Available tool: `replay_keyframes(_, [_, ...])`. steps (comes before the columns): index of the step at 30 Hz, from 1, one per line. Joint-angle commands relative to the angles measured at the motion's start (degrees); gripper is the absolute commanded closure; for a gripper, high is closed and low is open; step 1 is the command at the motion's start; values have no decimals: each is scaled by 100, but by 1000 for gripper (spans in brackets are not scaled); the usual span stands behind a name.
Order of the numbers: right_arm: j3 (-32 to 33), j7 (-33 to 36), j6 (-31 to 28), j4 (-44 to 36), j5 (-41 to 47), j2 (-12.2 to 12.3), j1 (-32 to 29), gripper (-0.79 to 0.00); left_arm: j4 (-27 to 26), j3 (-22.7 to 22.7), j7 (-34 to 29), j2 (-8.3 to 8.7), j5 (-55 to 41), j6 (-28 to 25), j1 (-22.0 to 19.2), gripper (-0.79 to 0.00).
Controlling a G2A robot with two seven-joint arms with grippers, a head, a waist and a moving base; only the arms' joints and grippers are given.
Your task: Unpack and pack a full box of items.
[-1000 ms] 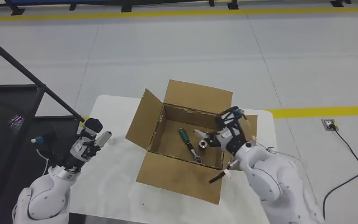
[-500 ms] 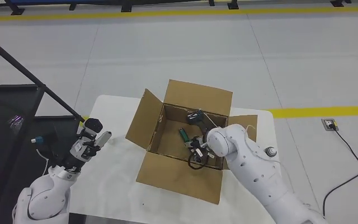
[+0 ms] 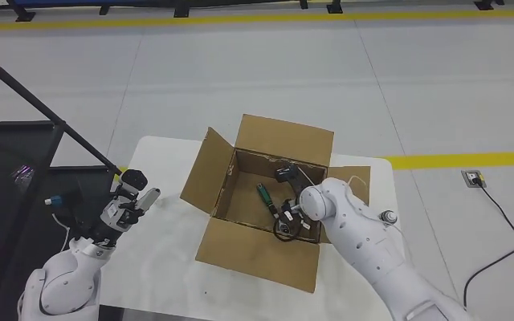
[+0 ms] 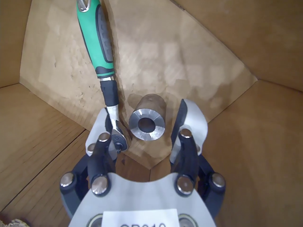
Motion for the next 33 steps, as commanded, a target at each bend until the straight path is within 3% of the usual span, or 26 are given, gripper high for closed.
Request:
replay_keyframes(1, [-3,-57,-21,38,2,-17,30,-274,0,0,0,0,0,0,0,-785])
replay_keyframes(3, [5,-95,-36,21,-15,-28,53,0,0,0,0,0,0,0,0,-785])
replay_keyframes(7, [163,-106,14,-407,14,7,-16,0,0,0,0,0,0,0,0,-785])
replay_keyframes(10, [432,-2,156,-1290,-161,132,-279,0,0,0,0,0,0,0,0,-785])
replay_keyframes(18, [1732,774,619,-5466,-1588,657,-2182,0,0,0,0,0,0,0,0,-785])
replay_keyframes(23, [2577,664,635,-7235,-2235,827,-3333,0,0,0,0,0,0,0,0,-785])
replay_keyframes(28, [3510,494,866,-8174,-2535,912,-4413,0,0,0,0,0,0,0,0,-785])
replay_keyframes(33, [4557,86,1226,-8262,-2250,930,-5534,0,0,0,0,0,0,0,0,-785])
